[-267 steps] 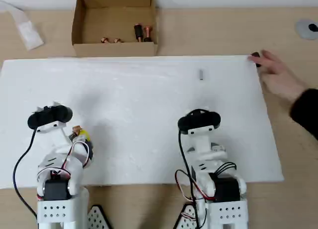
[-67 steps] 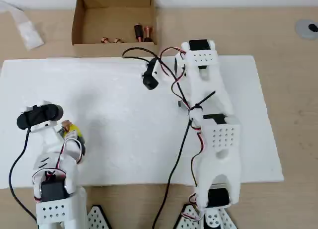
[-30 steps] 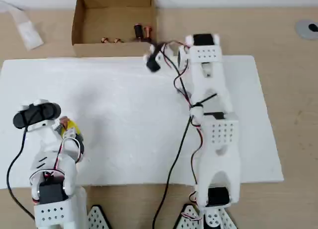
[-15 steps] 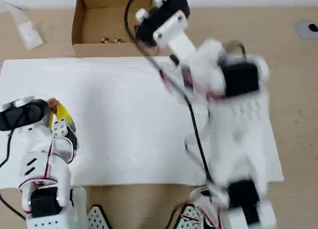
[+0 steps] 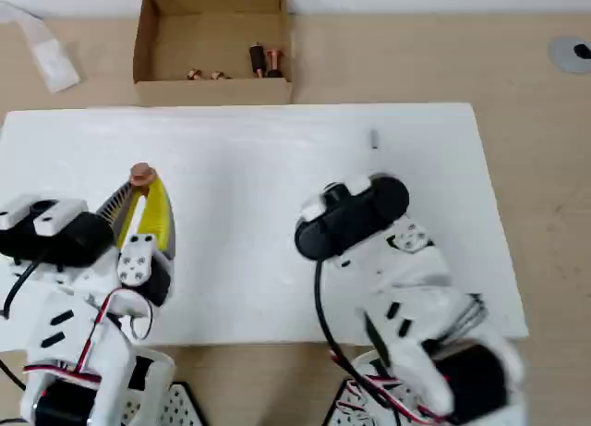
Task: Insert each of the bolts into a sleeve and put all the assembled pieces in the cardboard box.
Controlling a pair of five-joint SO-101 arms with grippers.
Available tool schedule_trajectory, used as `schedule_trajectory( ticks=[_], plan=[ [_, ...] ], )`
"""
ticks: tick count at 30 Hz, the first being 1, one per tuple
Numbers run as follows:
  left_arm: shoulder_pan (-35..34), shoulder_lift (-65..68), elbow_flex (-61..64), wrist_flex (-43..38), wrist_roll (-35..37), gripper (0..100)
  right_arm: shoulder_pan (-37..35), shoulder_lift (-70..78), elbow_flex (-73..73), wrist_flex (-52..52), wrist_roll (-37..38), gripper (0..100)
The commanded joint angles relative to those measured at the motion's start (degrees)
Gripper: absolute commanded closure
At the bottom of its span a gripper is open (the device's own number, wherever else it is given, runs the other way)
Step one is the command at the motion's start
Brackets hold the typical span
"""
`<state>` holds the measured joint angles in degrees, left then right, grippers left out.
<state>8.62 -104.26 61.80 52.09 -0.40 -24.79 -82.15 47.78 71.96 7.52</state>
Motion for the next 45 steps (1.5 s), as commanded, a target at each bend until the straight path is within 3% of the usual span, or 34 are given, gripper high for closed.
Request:
schedule_trajectory(
  ticks=[1, 6, 10, 24, 33, 39, 45],
  plan=[
    [4.0, -0.3, -5.4, -1.8, 0.0, 100, -4.5, -7.2, 15.9, -14.1, -9.2, 98.8],
    [5.6, -0.2, -7.4, -8.8, 1.3, 100, -14.2, -8.2, 23.3, -23.5, -13.5, 98.8],
    [5.7, 0.1, -6.4, -12.3, 4.0, 100, -17.5, -8.2, 26.7, -29.0, -13.5, 98.8],
    [17.1, 2.0, -2.3, -12.5, 6.8, 100, -21.0, -8.2, 27.8, -32.5, -15.9, 98.9],
    [17.1, 2.0, -2.4, -12.6, 6.8, 100, -21.0, -8.2, 27.9, -32.3, -16.0, 98.9],
    [17.1, 2.1, -2.4, -18.0, 6.6, 100, -21.0, -8.2, 28.0, -32.2, -18.1, 98.9],
    [17.4, 5.0, -2.5, -18.4, 6.9, 100, -21.0, -8.2, 29.7, -32.4, -18.3, 98.9]
  ],
)
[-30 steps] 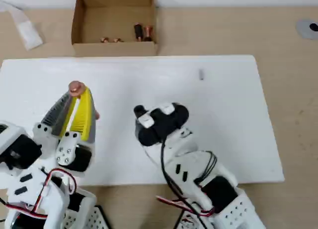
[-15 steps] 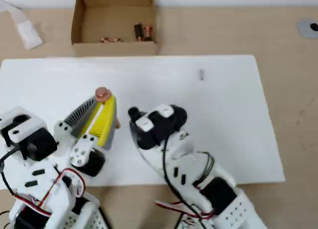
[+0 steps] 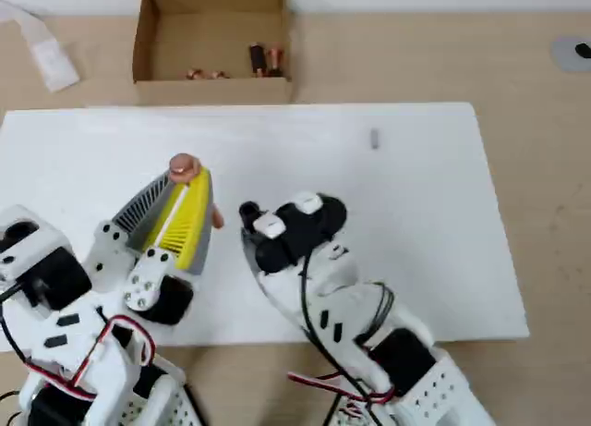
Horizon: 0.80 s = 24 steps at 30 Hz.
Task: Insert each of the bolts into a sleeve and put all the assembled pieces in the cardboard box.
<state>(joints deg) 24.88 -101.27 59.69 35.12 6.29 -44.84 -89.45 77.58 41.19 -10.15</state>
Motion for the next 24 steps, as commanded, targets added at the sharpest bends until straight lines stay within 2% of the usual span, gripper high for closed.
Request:
schedule_trajectory(
  ticks=[1, 6, 10, 24],
  plan=[
    [2.1, 2.9, -0.3, -1.4, 0.2, 100, -0.9, -0.9, -0.3, -1.7, -0.6, 98.9],
    [6.3, 6.6, -0.7, -1.6, 0.0, 100, -0.9, -0.9, -0.5, -1.7, -0.5, 98.9],
    [6.1, 7.8, 0.3, -3.6, -0.1, 100, -0.9, -0.9, -0.5, -1.7, -0.5, 98.9],
    [6.0, 7.4, 3.3, -3.2, -0.3, 100, -0.7, -1.0, -3.9, -1.4, -0.6, 98.9]
  ],
)
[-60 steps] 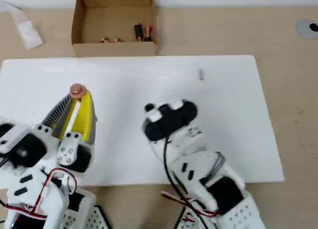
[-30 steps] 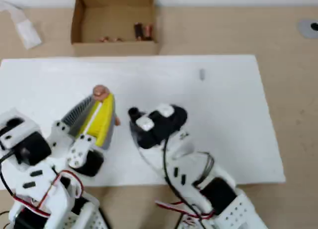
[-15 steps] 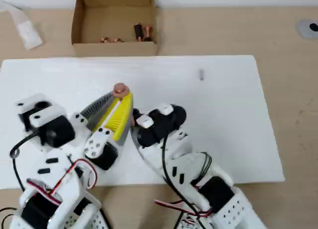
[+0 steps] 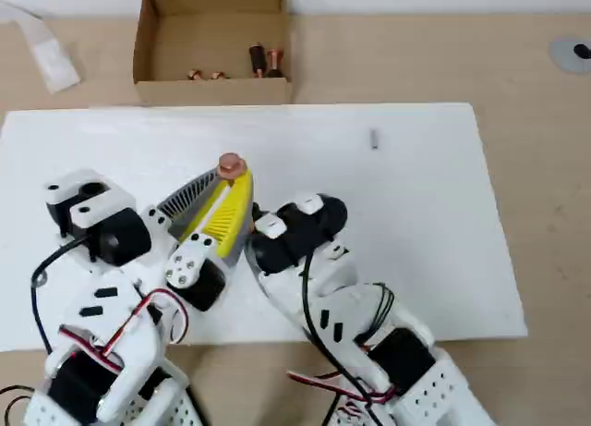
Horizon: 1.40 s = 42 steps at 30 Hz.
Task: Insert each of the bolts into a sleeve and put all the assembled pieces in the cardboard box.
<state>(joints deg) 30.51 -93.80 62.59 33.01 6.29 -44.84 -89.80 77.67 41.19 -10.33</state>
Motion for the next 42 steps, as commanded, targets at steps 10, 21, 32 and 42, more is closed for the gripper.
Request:
schedule_trajectory(
  ticks=[10, 21, 32, 42],
  plan=[
    [-5.4, 0.2, 1.3, -2.6, -0.3, 100, -0.7, -0.7, -4.5, -1.4, -0.4, 98.9],
    [-5.8, 0.5, 4.7, -8.8, -0.2, 100, -0.7, -0.7, -4.5, -1.5, -0.5, 98.9],
    [-4.7, 0.5, 7.2, -10.1, -0.2, 100, -0.7, -0.7, -4.5, -1.7, -0.5, 98.9],
    [-4.8, 0.5, 11.8, -17.1, -0.3, 100, -0.8, -0.7, -4.6, -1.7, -2.6, 98.9]
  ],
)
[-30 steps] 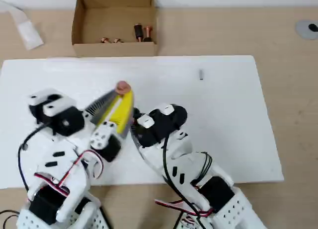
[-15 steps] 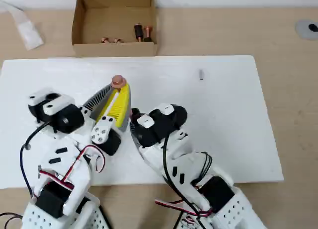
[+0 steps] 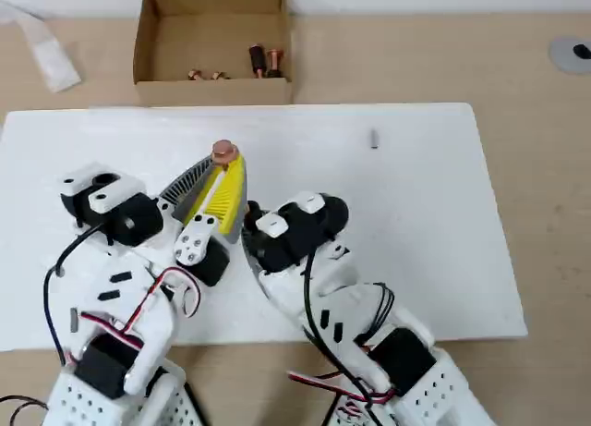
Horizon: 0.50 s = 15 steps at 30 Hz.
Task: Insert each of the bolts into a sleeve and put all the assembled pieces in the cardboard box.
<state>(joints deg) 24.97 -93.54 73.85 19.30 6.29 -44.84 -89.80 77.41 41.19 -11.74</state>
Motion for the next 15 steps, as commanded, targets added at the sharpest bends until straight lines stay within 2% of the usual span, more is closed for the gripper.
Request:
schedule_trajectory(
  ticks=[1, 8, 15],
  plan=[
    [0.7, 0.2, 1.1, -4.0, -0.3, 100, -0.8, -0.7, -4.4, -1.7, -1.2, 98.9],
    [0.6, 0.2, 1.9, -4.5, -0.4, 100, -0.8, -0.7, -4.4, -1.7, -1.1, 98.9],
    [0.8, 0.2, 4.0, -4.5, -3.9, 100, -0.8, -0.7, -4.4, -1.7, -1.1, 98.9]
  ],
)
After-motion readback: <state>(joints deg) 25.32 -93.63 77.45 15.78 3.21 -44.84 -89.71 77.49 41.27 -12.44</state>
